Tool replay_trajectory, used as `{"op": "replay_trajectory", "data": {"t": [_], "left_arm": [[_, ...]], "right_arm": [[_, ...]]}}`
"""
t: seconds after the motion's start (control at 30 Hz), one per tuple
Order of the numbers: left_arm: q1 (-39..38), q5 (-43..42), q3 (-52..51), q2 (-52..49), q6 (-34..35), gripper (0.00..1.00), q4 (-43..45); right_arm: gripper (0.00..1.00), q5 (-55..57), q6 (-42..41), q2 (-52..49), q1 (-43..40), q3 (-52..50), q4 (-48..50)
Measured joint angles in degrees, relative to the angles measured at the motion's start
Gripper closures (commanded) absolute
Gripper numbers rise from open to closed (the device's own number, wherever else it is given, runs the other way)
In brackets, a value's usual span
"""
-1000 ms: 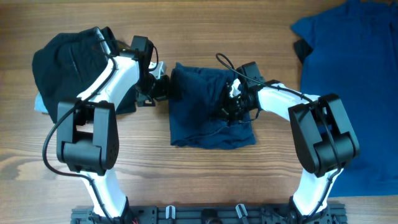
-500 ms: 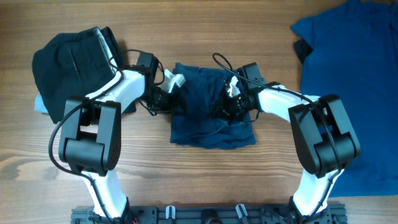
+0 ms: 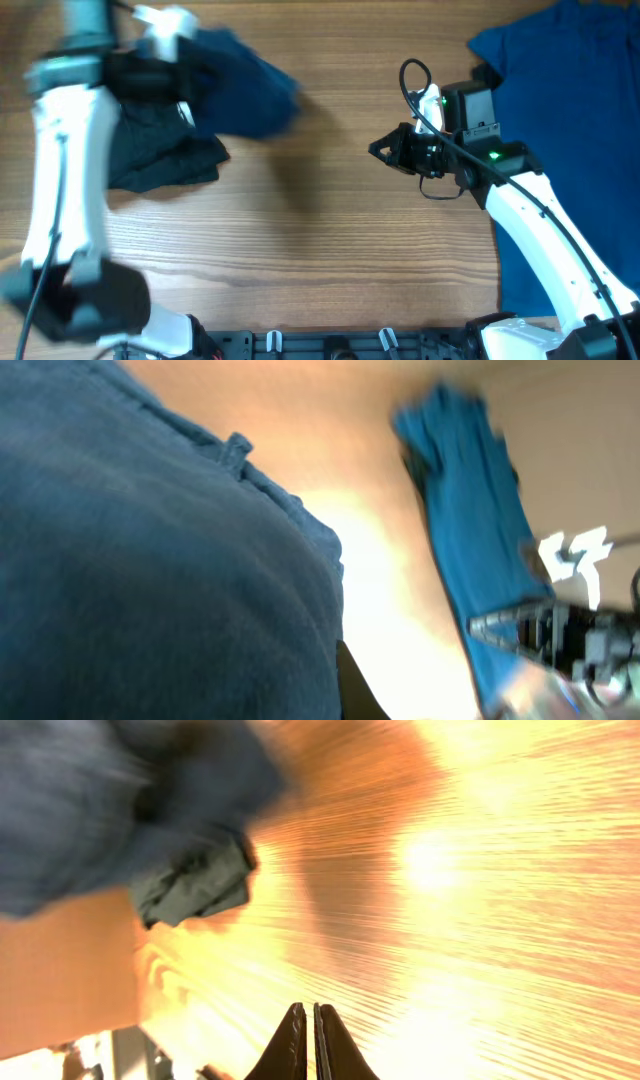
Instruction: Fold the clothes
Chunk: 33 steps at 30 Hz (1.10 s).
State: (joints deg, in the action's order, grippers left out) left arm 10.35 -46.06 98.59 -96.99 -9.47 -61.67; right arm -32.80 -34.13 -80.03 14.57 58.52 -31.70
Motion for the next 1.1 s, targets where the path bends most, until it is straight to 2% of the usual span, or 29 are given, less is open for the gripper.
{"op": "replay_trajectory", "data": {"t": [0.1,0.2,0.37,0.47,0.67,0.77,0.83,0.97,1.07,1.1], "left_arm": [[9.1,3.7,1.0,3.3,0.0,0.96,-0.6],[16.3,8.7,1.0,0.3,-3.8,0.96,-0.5],[22.4,11.5,0.8,-8.9,-6.9,0.96,-1.1],[23.0,8.5,0.5,-11.1,-6.9,0.96,-1.0],[18.7,-6.0,8.7,-11.1,-5.6,0.96,0.8],[10.6,-9.7,15.4,-10.7,-5.2,0.96,7.4],[2.3,-11.1,17.3,-10.0,-5.2,0.96,13.2],[-4.6,-6.6,17.7,-10.2,-9.5,0.96,10.2],[-3.7,4.2,17.8,-12.4,-14.2,0.95,4.6],[-2.8,7.7,17.8,-13.7,-15.1,0.89,3.9]], "right_arm": [[0.96,1.5,0.0,0.0,0.0,0.0,-0.5],[0.96,2.3,0.0,0.0,0.0,0.0,-0.3],[0.96,2.7,0.0,0.0,0.0,0.0,0.0],[0.96,2.9,0.0,0.0,0.0,0.0,0.0],[0.95,3.5,0.0,0.0,0.0,0.0,0.6],[0.95,4.0,-0.3,0.0,0.0,0.0,0.9],[0.96,4.6,-1.0,0.0,0.0,0.0,0.9],[0.96,4.5,-2.3,0.0,0.0,0.0,0.9],[0.96,4.1,-2.8,0.0,0.0,0.0,0.6],[0.96,3.9,-2.9,0.0,0.0,0.0,0.3]]}}
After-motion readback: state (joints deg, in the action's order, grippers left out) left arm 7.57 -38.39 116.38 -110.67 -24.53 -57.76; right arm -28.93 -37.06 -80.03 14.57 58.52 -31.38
